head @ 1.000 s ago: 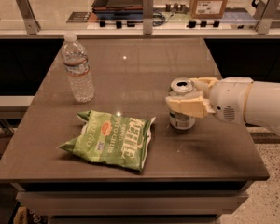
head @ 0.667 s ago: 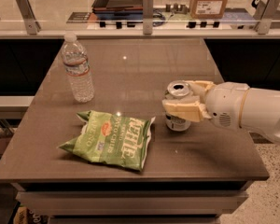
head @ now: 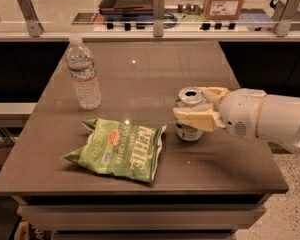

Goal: Move 7up can near green jalapeno chip bag

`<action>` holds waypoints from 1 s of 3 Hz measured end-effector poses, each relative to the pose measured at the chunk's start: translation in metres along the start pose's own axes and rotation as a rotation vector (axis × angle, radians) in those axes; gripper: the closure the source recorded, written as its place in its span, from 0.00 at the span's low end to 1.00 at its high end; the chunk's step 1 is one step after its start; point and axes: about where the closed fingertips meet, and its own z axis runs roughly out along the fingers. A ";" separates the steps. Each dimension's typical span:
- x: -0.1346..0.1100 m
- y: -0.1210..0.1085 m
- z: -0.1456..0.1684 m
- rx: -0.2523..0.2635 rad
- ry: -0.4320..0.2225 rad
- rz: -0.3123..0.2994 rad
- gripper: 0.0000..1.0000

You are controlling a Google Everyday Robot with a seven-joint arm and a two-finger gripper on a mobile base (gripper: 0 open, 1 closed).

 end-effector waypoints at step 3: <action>-0.004 0.004 0.003 -0.006 0.002 -0.010 0.00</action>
Offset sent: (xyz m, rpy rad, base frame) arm -0.0002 0.0009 0.0003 -0.0008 -0.0005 0.0015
